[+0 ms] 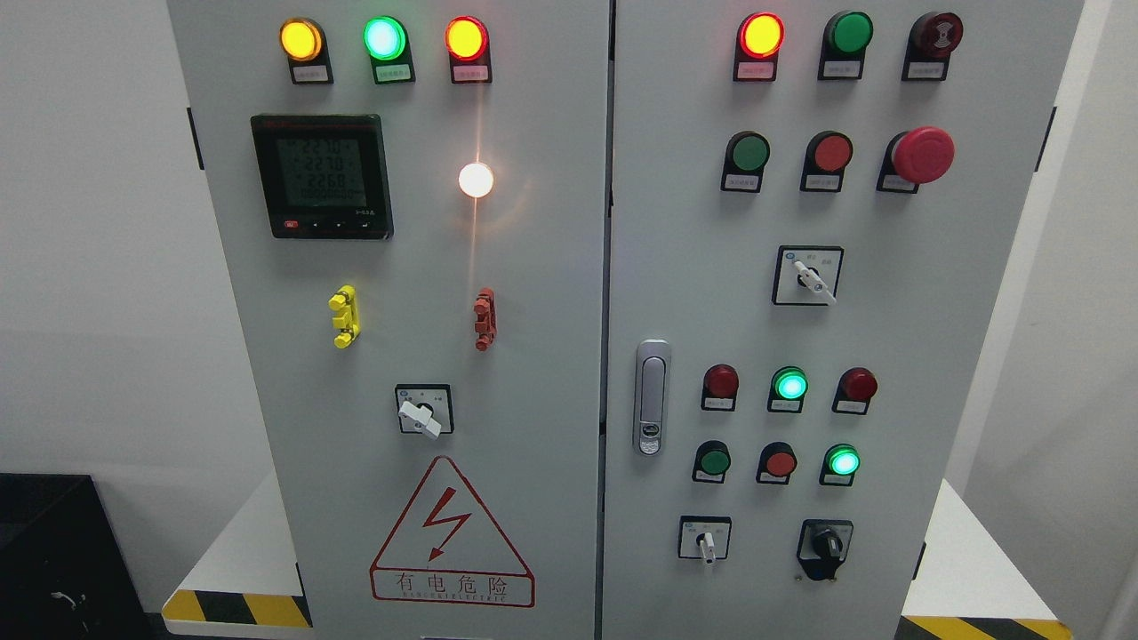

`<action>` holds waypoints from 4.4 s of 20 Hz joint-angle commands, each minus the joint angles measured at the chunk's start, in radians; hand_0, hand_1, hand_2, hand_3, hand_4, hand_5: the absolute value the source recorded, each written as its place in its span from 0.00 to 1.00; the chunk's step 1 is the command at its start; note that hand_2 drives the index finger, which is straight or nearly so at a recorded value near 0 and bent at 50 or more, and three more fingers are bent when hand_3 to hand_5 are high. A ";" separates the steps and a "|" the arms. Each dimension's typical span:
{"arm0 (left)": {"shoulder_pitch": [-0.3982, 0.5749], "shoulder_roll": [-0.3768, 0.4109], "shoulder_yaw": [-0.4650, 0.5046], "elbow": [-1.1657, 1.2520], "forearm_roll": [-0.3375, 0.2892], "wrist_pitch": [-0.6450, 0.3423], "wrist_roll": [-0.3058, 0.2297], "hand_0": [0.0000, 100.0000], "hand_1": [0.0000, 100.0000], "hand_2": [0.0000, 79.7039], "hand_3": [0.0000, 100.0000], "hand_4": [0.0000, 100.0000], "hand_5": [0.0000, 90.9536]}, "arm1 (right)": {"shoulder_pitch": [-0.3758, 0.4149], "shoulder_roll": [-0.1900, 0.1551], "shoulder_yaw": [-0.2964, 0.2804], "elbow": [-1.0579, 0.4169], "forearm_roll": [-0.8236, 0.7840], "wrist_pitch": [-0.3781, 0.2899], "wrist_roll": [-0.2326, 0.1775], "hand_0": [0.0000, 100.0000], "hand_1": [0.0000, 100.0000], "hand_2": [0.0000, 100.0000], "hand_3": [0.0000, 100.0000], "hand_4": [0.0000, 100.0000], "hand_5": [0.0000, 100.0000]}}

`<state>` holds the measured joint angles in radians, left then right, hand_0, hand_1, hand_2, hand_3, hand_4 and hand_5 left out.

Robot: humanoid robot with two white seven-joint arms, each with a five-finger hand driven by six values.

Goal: Flip black knob to close circuit

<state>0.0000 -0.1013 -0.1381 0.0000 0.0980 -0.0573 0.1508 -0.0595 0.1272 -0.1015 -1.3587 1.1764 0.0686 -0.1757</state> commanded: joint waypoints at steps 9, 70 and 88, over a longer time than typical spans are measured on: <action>0.021 0.000 0.000 -0.029 -0.001 0.001 0.000 0.12 0.56 0.00 0.00 0.00 0.00 | -0.085 0.005 -0.063 -0.054 0.048 0.043 0.045 0.00 0.05 0.87 1.00 0.94 1.00; 0.023 0.000 0.000 -0.031 0.000 0.001 0.000 0.12 0.56 0.00 0.00 0.00 0.00 | -0.164 -0.055 -0.067 -0.246 0.088 0.102 0.194 0.00 0.03 0.88 1.00 0.94 1.00; 0.023 0.000 0.000 -0.031 0.000 0.001 0.000 0.12 0.56 0.00 0.00 0.00 0.00 | -0.180 -0.066 -0.066 -0.229 0.086 0.102 0.194 0.00 0.04 0.88 1.00 0.94 1.00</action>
<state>0.0000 -0.1012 -0.1381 0.0000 0.0979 -0.0573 0.1508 -0.2349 0.0701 -0.1673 -1.5921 1.2622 0.1701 0.0223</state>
